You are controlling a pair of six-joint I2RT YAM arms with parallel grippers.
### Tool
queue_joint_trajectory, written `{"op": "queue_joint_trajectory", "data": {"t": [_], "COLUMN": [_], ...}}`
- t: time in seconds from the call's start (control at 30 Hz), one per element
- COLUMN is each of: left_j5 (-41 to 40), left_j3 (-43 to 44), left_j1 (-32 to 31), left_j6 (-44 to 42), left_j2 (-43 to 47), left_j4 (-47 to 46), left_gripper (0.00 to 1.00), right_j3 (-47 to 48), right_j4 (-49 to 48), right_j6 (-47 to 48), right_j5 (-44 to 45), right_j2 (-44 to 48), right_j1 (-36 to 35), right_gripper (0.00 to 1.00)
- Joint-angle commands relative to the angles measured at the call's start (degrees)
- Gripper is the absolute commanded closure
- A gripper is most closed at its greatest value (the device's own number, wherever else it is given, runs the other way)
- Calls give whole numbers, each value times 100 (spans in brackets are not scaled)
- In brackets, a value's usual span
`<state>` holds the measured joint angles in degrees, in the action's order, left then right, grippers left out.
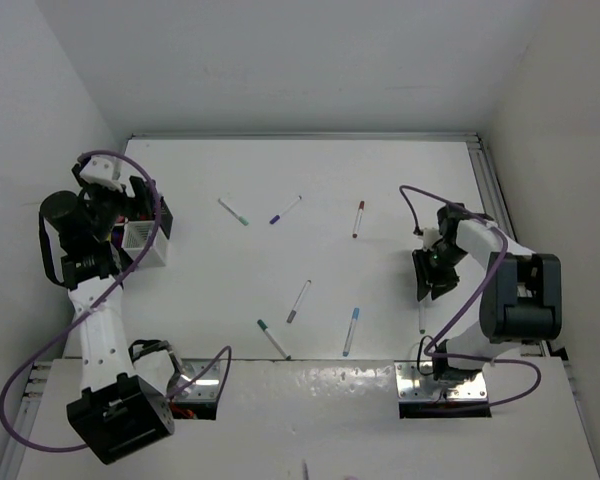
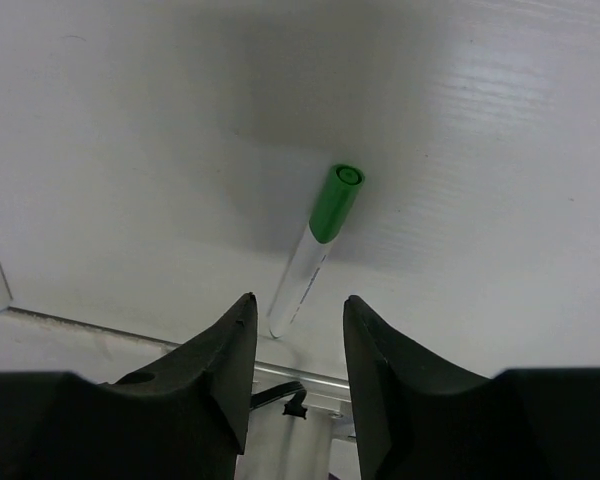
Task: Sort the stationery into containers
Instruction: Pick up the pen from the center of the board.
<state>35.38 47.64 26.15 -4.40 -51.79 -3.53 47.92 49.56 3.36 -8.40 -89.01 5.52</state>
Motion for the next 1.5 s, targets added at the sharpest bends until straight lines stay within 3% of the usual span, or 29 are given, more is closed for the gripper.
{"op": "queue_joint_trajectory", "data": {"t": [0.0,0.47,0.7,0.8,1.0,1.17,1.47], "left_j5": [-66,-66,-92,-92,-136,-163,-162], "left_j3": [316,448,474,492,492,457,457], "left_j1": [-84,-84,-93,-93,-110,-110,-102], "left_j6": [89,282,344,387,379,388,563], "left_j2": [-59,-305,-428,-499,-551,-446,-367], "left_j4": [-332,-605,-666,-728,-798,-798,-816], "left_gripper": [19,19,19,19,19,19,19], "right_j3": [42,-204,-4,461,947,720,306], "right_j4": [-113,-623,-939,-1150,-1783,-1941,-2082], "right_j6": [183,-177,-230,-283,-142,-142,-195], "right_j5": [260,752,718,481,340,497,700], "right_j2": [-55,-661,-872,-916,-1109,-1127,-1180], "right_j1": [-200,-429,-490,-499,-885,-912,-1017], "right_gripper": [61,66,95,100,100,75,73]}}
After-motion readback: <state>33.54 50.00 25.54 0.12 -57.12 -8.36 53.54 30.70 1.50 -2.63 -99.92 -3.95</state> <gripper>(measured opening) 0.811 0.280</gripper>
